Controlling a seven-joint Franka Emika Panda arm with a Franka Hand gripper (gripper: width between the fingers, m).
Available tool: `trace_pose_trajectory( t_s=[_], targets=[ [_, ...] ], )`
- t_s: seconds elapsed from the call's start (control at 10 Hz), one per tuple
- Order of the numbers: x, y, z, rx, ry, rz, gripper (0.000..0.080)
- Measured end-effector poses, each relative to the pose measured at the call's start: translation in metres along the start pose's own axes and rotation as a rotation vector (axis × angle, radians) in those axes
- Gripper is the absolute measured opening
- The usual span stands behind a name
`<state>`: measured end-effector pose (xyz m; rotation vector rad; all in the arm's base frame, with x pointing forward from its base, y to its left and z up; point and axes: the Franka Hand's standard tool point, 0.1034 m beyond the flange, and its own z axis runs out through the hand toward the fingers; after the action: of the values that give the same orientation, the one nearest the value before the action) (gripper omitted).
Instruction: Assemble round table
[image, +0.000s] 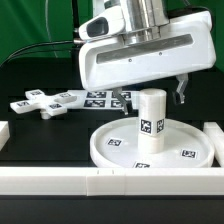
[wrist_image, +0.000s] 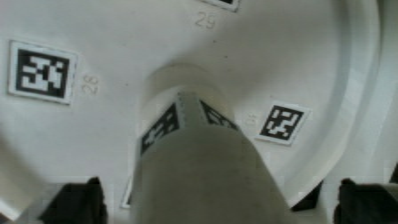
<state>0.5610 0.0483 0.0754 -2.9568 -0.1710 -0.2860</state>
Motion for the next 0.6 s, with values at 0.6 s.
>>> trace_pose_trajectory(
  t_s=[0.6],
  targets=[
    [0.006,-0.0107,-0.0003,-0.014,-0.049,-0.552,0.0649]
  ],
)
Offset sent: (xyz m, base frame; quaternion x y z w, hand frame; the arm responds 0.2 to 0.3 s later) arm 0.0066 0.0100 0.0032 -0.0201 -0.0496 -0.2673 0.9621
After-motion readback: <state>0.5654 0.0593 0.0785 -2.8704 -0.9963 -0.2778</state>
